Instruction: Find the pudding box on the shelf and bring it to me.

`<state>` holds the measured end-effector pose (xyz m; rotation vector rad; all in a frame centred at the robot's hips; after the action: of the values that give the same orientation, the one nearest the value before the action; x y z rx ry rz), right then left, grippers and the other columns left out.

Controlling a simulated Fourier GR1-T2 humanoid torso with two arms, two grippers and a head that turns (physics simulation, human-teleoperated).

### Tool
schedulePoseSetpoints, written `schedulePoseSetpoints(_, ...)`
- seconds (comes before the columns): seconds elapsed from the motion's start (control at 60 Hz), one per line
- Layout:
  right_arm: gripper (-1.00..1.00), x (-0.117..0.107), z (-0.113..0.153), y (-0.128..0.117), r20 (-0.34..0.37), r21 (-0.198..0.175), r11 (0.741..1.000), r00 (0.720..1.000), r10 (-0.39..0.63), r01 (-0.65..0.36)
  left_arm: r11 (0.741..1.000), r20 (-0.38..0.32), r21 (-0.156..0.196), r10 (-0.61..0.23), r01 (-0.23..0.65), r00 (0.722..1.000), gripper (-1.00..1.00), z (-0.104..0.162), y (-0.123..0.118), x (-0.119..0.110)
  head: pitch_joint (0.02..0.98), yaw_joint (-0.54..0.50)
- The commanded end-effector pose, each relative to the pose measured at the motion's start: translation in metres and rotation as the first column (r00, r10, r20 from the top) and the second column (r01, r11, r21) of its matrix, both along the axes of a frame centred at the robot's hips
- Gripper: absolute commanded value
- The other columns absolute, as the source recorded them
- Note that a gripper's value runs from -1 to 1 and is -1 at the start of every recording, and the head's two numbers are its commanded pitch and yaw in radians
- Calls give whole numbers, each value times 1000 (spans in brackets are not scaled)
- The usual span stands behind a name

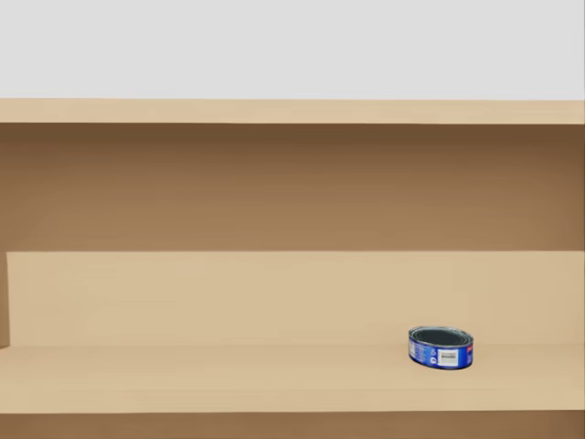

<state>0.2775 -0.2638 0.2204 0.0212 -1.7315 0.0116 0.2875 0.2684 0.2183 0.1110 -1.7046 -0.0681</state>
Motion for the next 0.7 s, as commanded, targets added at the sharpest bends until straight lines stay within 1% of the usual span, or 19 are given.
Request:
schedulePoseSetpoints(0.017,-1000,-1,0,3,24,12,1000,1000,-18,18,1000,0,0,1,-1,1000,-1000,0,1,0,55,-14)
schedulePoseSetpoints(0.033,-1000,-2,0,3,26,7,1000,1000,-8,8,1000,0,0,1,-1,1000,-1000,0,1,0,55,-15)
schedulePoseSetpoints(0.083,-1000,-1,0,5,18,8,999,999,35,-35,1000,-1,0,1,-1,1000,-1000,0,1,0,60,-15)
schedulePoseSetpoints(0.1,-1000,-1,0,5,13,-4,999,999,34,-34,1000,-1,0,1,-1,1000,-1000,0,1,0,65,-16)
schedulePoseSetpoints(0.15,-1000,-1,0,5,10,-4,999,999,36,-36,1000,0,0,1,-1,1000,-1000,0,1,0,77,-18)
schedulePoseSetpoints(0.217,-1000,0,0,5,2,-6,999,999,38,-38,1000,0,1,1,-1,1000,-1000,0,1,0,121,-23)
schedulePoseSetpoints(0.233,-1000,0,0,5,0,-7,999,999,39,-39,1000,-1,3,3,-3,1000,-1000,0,1,0,148,-26)
schedulePoseSetpoints(0.4,-1000,1,1,4,-12,9,999,999,38,-38,1000,-8,9,20,-20,1000,-1000,0,4,2,263,-25)
schedulePoseSetpoints(0.433,-1000,1,1,5,-15,9,999,999,37,-37,1000,-10,11,24,-24,1000,-1000,-1,5,3,296,-27)
schedulePoseSetpoints(0.483,-1000,1,1,5,-16,6,999,999,37,-37,1000,-12,13,23,-23,1000,-1000,-1,5,3,318,-32)
schedulePoseSetpoints(0.5,-1000,1,1,5,-16,5,999,999,36,-36,1000,-12,15,24,-24,1000,-1000,-1,5,3,342,-41)
schedulePoseSetpoints(0.617,-1000,1,1,5,-15,1,999,999,33,-33,1000,-14,22,22,-22,1000,-1000,-1,4,3,423,-97)
schedulePoseSetpoints(0.683,-1000,1,1,5,-17,0,999,999,33,-33,1000,-14,24,19,-19,1000,-1000,-2,3,3,452,-127)
schedulePoseSetpoints(0.7,-1000,1,1,5,-17,0,999,999,32,-32,1000,-15,26,18,-17,1000,-1000,-2,3,2,472,-150)
